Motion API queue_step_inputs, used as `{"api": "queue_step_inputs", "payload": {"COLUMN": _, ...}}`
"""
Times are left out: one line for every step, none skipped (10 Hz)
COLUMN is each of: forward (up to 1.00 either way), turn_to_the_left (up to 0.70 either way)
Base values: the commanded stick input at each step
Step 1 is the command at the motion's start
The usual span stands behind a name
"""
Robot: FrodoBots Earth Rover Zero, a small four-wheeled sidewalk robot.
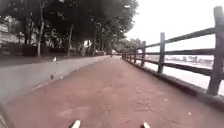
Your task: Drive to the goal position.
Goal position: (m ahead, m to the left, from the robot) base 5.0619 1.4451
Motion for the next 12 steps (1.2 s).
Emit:
{"api": "queue_step_inputs", "payload": {"forward": 0.70, "turn_to_the_left": 0.00}}
{"api": "queue_step_inputs", "payload": {"forward": 0.70, "turn_to_the_left": 0.00}}
{"api": "queue_step_inputs", "payload": {"forward": 0.70, "turn_to_the_left": 0.00}}
{"api": "queue_step_inputs", "payload": {"forward": 0.70, "turn_to_the_left": 0.00}}
{"api": "queue_step_inputs", "payload": {"forward": 0.70, "turn_to_the_left": 0.00}}
{"api": "queue_step_inputs", "payload": {"forward": 0.70, "turn_to_the_left": 0.00}}
{"api": "queue_step_inputs", "payload": {"forward": 0.70, "turn_to_the_left": 0.00}}
{"api": "queue_step_inputs", "payload": {"forward": 0.70, "turn_to_the_left": 0.00}}
{"api": "queue_step_inputs", "payload": {"forward": 0.70, "turn_to_the_left": 0.00}}
{"api": "queue_step_inputs", "payload": {"forward": 0.70, "turn_to_the_left": 0.00}}
{"api": "queue_step_inputs", "payload": {"forward": 0.70, "turn_to_the_left": 0.00}}
{"api": "queue_step_inputs", "payload": {"forward": 0.70, "turn_to_the_left": 0.00}}
